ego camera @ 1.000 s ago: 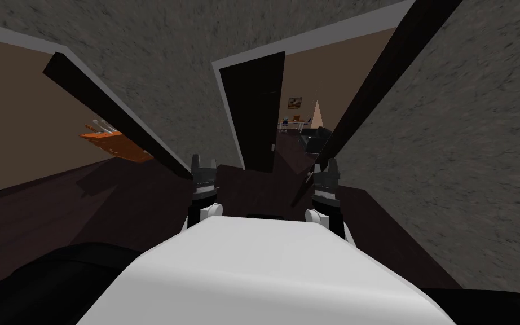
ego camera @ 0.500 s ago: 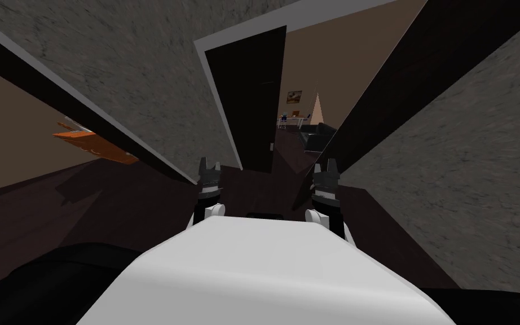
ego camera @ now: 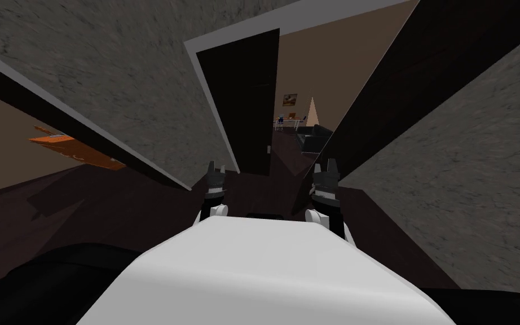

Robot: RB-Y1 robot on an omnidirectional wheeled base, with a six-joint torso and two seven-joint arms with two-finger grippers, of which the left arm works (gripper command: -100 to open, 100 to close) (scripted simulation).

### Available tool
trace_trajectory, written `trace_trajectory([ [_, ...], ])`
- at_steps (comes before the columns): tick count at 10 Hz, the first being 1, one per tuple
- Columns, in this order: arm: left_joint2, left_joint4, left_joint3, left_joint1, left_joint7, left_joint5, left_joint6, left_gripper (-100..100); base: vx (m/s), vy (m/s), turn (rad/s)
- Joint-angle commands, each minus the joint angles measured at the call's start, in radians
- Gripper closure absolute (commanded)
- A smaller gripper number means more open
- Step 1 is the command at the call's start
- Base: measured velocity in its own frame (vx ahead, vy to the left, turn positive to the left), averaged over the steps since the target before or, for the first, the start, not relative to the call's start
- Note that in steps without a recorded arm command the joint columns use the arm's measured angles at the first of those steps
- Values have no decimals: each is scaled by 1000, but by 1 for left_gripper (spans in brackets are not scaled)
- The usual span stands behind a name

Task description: Pull the door open

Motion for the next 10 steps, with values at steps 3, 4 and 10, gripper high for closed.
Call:
trace_trajectory([
  [3, 10, 80, -16, -10, -7, -4, -16, -100, 158, -12, -74],
  [4, 11, 96, -19, -13, -9, -5, -19, -100, 106, -19, -32],
  [10, 17, 222, -44, -37, -21, -13, -48, -100, 112, -21, -56],
])
